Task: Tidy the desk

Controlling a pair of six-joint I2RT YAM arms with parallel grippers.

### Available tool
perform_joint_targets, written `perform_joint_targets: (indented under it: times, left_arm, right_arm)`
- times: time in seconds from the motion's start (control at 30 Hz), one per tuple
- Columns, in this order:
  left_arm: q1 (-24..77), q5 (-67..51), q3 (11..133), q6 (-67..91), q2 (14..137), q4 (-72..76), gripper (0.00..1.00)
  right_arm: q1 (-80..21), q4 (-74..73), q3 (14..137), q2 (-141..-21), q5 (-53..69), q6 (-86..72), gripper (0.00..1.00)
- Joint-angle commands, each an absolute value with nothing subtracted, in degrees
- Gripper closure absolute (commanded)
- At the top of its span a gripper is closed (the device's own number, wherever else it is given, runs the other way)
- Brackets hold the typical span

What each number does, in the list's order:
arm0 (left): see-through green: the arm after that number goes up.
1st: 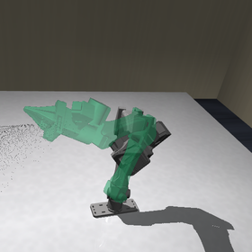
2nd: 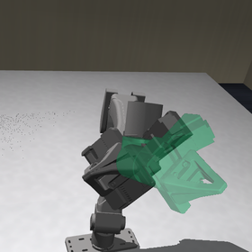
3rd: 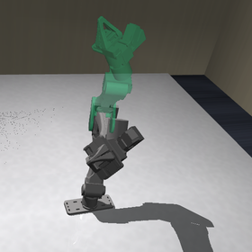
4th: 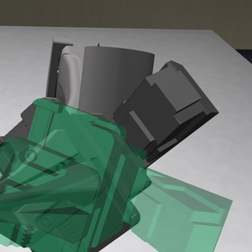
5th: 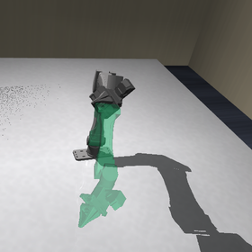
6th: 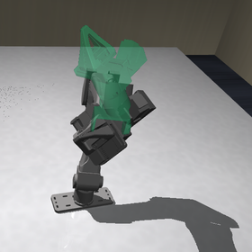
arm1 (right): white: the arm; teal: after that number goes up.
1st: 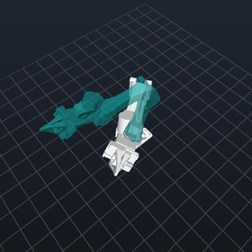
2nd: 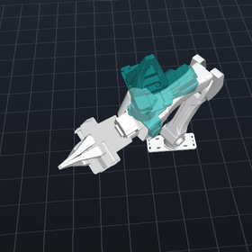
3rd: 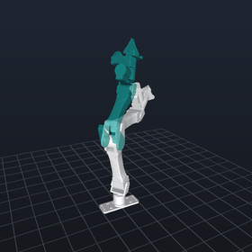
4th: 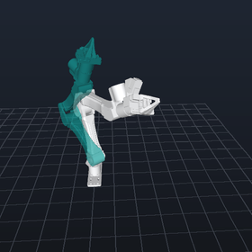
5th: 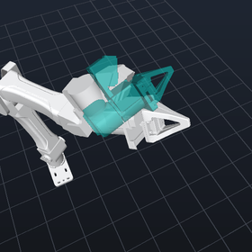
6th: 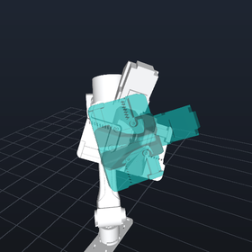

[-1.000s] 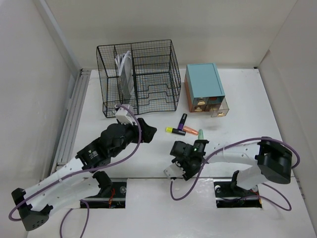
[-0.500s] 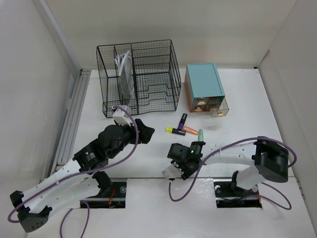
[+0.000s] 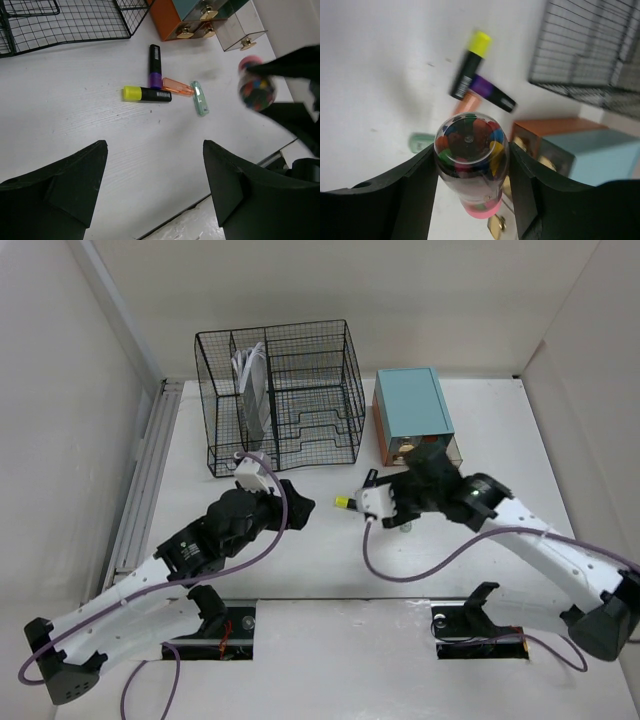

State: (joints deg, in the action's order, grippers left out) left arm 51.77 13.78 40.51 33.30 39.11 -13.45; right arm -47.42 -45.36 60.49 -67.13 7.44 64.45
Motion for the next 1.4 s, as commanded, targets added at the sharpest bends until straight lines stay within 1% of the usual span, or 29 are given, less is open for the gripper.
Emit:
perform_joint_targets:
  times: [0.0, 0.13, 0.17, 0.2, 0.27, 0.33, 0.47, 0.57, 0.73, 1.1, 1.23, 1.37]
  left_arm:
    - [52.1, 13.5, 42.5, 33.0, 39.9, -11.5, 0.26]
    - [52.1, 12.8, 42.5, 33.0, 40.4, -9.8, 0.26]
    - [52.1, 12.2, 42.5, 33.0, 40.4, -9.8, 0.26]
    - [52.1, 12.2, 42.5, 33.0, 41.0, -9.8, 0.26]
    - [52.1, 12.2, 42.5, 33.0, 41.0, -9.8, 0.26]
    - [52.1, 12.2, 42.5, 32.4, 41.0, -9.3, 0.26]
    - [52.1, 12.2, 42.5, 32.4, 41.0, -9.3, 0.26]
    - [52.1, 11.7, 42.5, 32.4, 41.0, -9.3, 0.26]
    - [52.1, 11.7, 42.5, 32.4, 41.0, -8.8, 0.26]
    - [52.1, 11.7, 41.9, 32.4, 39.9, -9.3, 0.26]
    - [52.1, 12.2, 41.4, 32.4, 39.4, -9.3, 0.26]
    - [52.1, 12.2, 41.4, 32.4, 39.4, -9.3, 0.26]
  right_arm:
    - [-37.5, -38.3, 63.3, -61.5, 16.5, 68.8, 0.9]
    - [-24.8, -29.1, 59.9, -57.9, 25.4, 66.1, 0.92]
    - [-24.8, -26.7, 58.6, -57.3, 25.9, 64.6, 0.92]
    - [-21.7, -20.5, 57.2, -56.5, 26.5, 62.6, 0.92]
    - [-18.6, -15.3, 53.5, -55.1, 28.2, 58.1, 0.93]
    - [-14.7, -11.0, 52.9, -55.1, 30.0, 55.7, 0.93]
    - [-8.2, -4.5, 51.5, -56.4, 34.0, 48.6, 0.95]
    - [-4.1, -1.2, 51.0, -58.1, 38.1, 47.2, 0.95]
    - [-1.1, 0.4, 52.9, -62.2, 42.7, 46.0, 0.95]
    - [4.0, 0.4, 57.2, -74.0, 58.6, 43.6, 0.96]
    - [6.1, -0.3, 58.4, -76.3, 63.0, 43.6, 0.96]
    - [8.1, -2.5, 59.0, -76.3, 64.5, 43.6, 0.96]
